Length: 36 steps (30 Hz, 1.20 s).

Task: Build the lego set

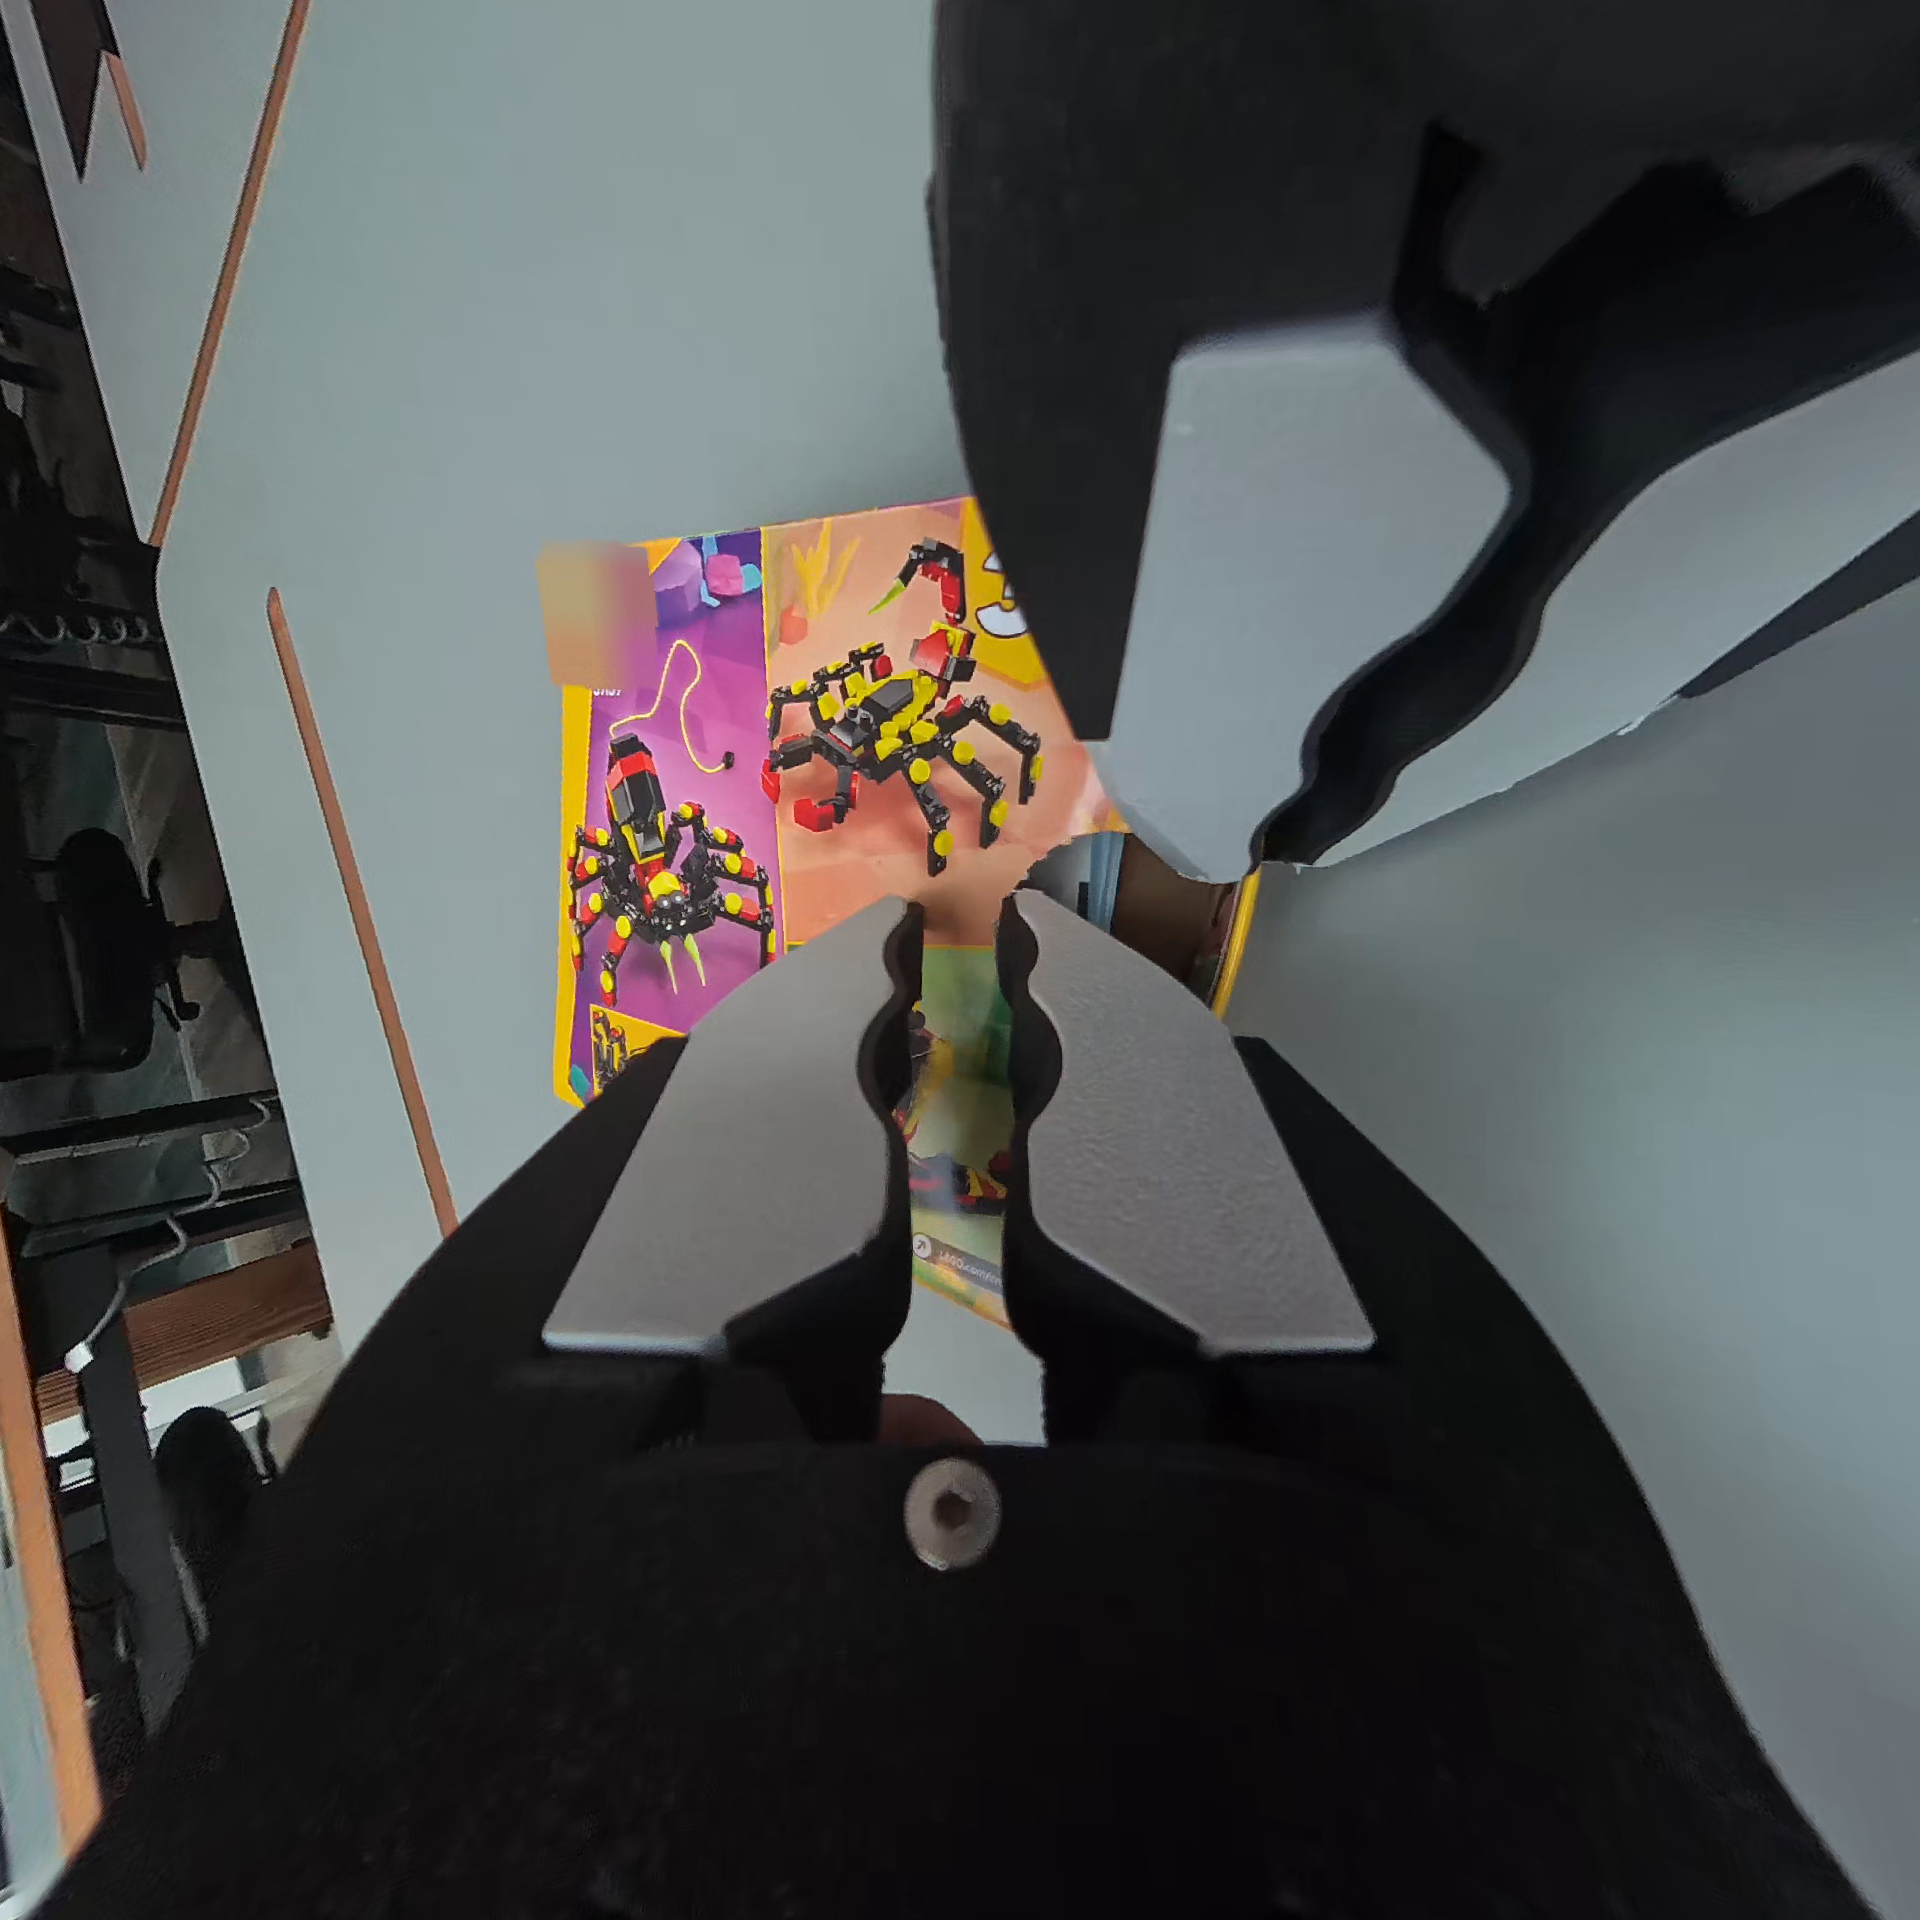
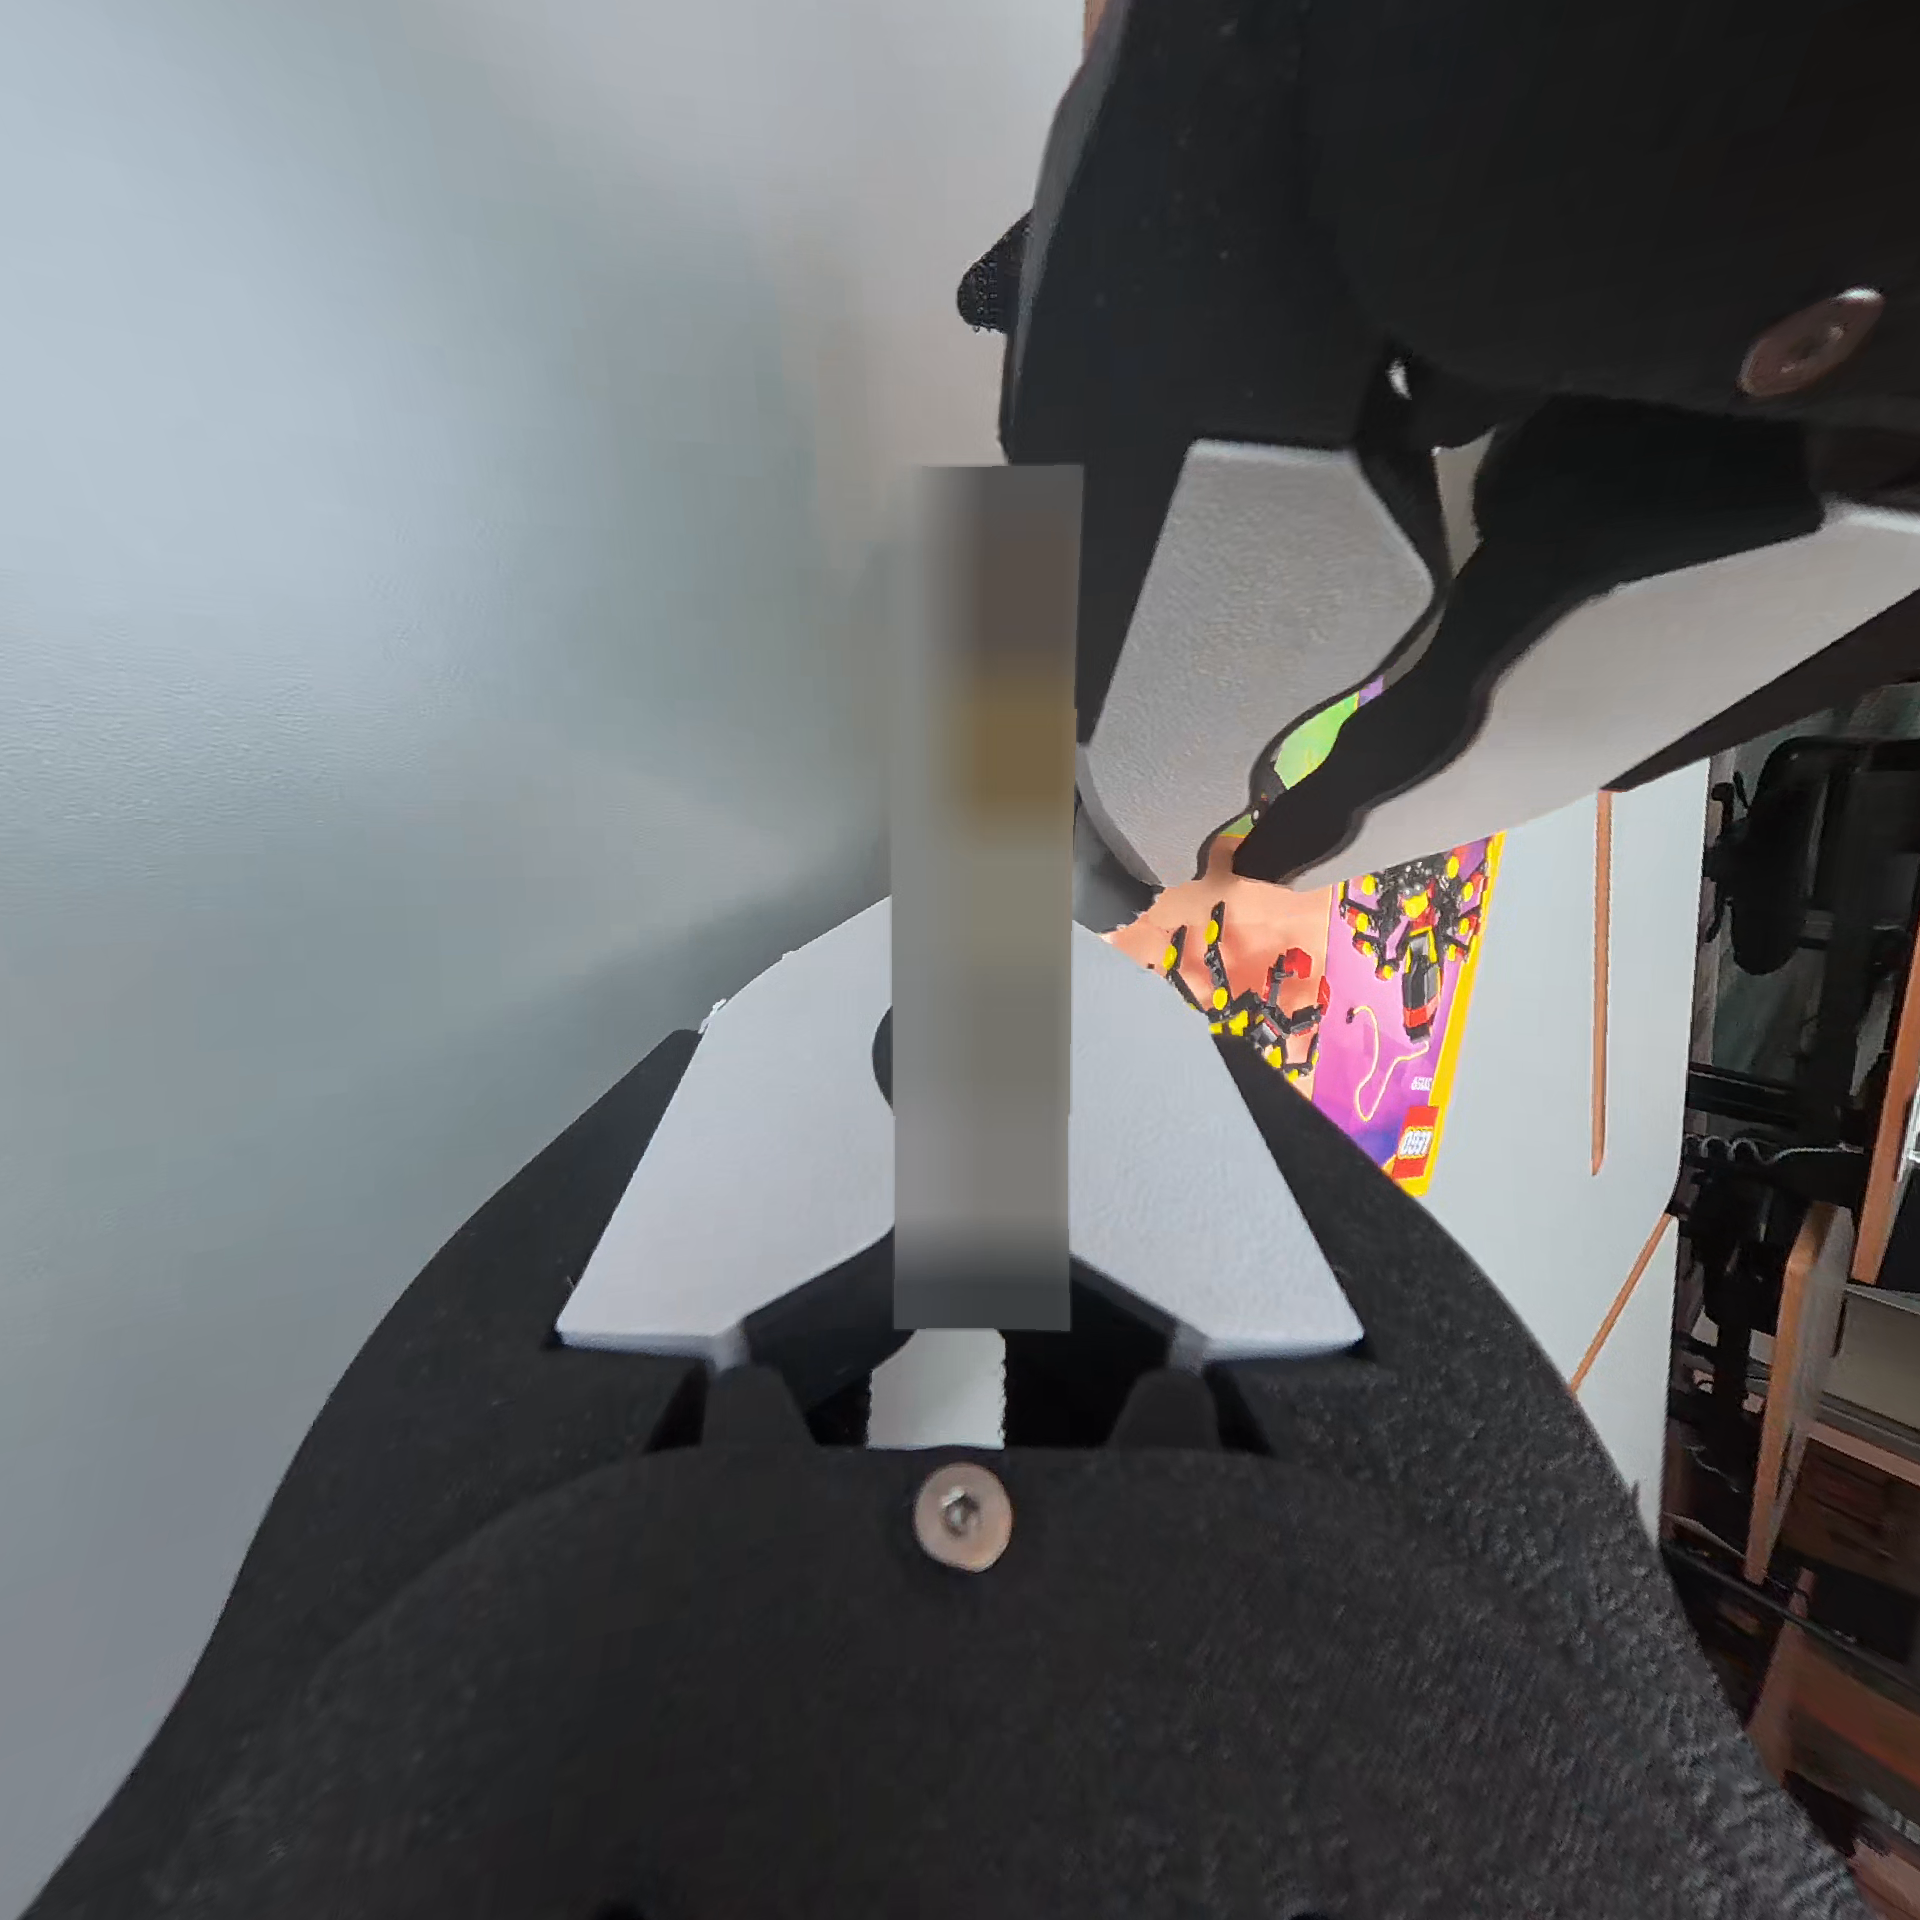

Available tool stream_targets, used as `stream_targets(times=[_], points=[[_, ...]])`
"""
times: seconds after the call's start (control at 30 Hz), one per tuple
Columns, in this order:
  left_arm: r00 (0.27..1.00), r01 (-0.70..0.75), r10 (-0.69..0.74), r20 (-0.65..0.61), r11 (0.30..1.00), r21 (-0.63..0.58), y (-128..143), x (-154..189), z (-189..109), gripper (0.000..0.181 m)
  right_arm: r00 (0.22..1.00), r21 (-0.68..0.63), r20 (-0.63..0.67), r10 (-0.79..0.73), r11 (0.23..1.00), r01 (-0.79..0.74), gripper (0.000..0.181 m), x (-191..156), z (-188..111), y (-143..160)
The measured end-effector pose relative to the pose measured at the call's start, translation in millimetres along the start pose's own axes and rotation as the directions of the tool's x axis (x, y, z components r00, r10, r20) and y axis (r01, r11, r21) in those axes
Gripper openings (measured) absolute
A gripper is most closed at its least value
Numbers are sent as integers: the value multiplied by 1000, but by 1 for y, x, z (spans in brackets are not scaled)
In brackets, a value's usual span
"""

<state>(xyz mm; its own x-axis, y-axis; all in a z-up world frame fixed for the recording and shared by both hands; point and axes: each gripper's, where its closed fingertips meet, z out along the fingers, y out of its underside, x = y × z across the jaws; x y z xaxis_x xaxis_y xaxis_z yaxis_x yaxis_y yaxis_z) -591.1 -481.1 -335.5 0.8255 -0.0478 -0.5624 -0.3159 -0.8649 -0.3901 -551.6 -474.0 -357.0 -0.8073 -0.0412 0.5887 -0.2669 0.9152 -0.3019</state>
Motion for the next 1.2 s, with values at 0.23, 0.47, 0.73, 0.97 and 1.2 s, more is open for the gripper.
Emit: stream_targets(times=[0.23, 0.47, 0.73, 0.97, 1.2], points=[[977, 168, -157, -145, 984, 67, -1, 1, -3, 16, 984, 21, -118, -135, 990, 139, 9, 1, 1, -2], [958, 247, -225, -180, 963, 107, -5, -3, -9, 16, 949, 11, -244, -200, 978, 209, 16, 11, -5, 2], [891, 419, -364, -272, 889, 183, -16, 5, -24, 40, 995, 197, -88, -40, 979, 57, 38, -12, -29, 2], [747, 661, -585, -316, 603, 446, -20, -25, -69, 37, 894, 418, 175, 412, 791, -447, 41, 9, -68, 18], [642, 699, -731, -232, 432, 570, 6, -15, -83, 34, 548, 515, 414, 726, 310, -799, 34, 34, -107, 60]])
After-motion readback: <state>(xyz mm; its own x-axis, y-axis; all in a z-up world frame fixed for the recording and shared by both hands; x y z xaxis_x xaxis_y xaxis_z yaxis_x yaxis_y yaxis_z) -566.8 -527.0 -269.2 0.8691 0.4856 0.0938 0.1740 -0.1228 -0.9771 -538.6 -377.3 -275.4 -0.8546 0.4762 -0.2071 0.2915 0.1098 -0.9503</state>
